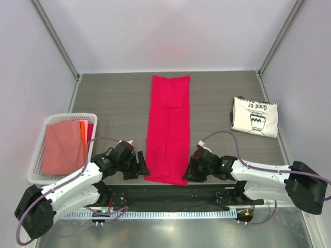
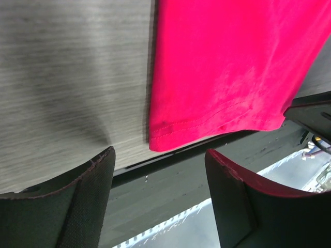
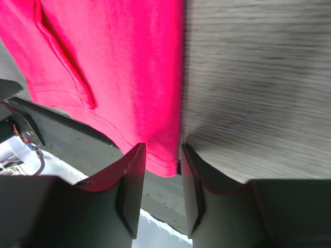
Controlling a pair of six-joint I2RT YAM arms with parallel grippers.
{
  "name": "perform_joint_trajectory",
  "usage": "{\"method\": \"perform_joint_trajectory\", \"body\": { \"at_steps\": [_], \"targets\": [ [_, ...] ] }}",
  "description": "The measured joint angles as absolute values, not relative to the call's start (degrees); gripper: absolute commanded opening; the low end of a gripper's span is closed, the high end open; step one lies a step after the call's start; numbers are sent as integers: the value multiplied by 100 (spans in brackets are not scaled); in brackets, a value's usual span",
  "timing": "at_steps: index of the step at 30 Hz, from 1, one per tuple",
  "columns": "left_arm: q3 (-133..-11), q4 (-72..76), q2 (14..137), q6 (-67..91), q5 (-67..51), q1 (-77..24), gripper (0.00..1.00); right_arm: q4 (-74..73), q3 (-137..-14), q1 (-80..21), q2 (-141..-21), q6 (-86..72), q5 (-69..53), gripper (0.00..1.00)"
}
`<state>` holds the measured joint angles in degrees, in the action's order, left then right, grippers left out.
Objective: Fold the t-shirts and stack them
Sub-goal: Fold the tshirt
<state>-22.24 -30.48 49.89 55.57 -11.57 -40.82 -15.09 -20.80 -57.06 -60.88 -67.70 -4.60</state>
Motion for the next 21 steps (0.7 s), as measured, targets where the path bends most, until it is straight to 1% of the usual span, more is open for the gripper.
{"method": "perform_joint_trajectory", "body": {
  "at_steps": [1, 3, 4, 5, 9, 10, 13, 15, 17, 18, 20, 21],
  "targets": [
    [-2193, -3050, 4998, 5586, -1170, -4117, 67, -1459, -2095, -5736, -6171, -6792, -462, 33],
    [-2167, -3048, 5041, 5651, -1186, -4174, 65, -1400, -2150, -5793, -6326, -6818, -454, 16],
    [-2165, -3046, 5076, 5671, -1186, -4200, 63, -1396, -2158, -5822, -6381, -6840, -429, 8],
    [-2161, -3037, 5116, 5682, -1188, -4219, 62, -1406, -2158, -5848, -6405, -6864, -401, 2],
    [-2137, -3002, 5216, 5706, -1199, -4276, 61, -1531, -2145, -5876, -6296, -6928, -292, 1],
    [-2130, -2965, 5229, 5710, -1225, -4281, 59, -1546, -2130, -5876, -6241, -6934, -270, 1],
    [-2112, -2836, 5339, 5754, -1321, -4292, 58, -1590, -2084, -5876, -6132, -6938, -239, 1],
    [-2112, -2696, 5454, 5811, -1391, -4307, 56, -1594, -2078, -5876, -6134, -6936, -233, 1],
    [-2106, -2556, 5544, 5841, -1424, -4313, 49, -1599, -2078, -5876, -6136, -6934, -231, 1],
    [-2088, -2460, 5596, 5852, -1426, -4316, 44, -1603, -2078, -5876, -6136, -6934, -228, 1],
    [-2060, -2305, 5704, 5916, -1446, -4316, 38, -1623, -2078, -5876, -6134, -6932, -224, 1],
    [-2043, -2222, 5763, 5961, -1461, -4316, 32, -1638, -2078, -5876, -6132, -6934, -222, 1]
  ]
}}
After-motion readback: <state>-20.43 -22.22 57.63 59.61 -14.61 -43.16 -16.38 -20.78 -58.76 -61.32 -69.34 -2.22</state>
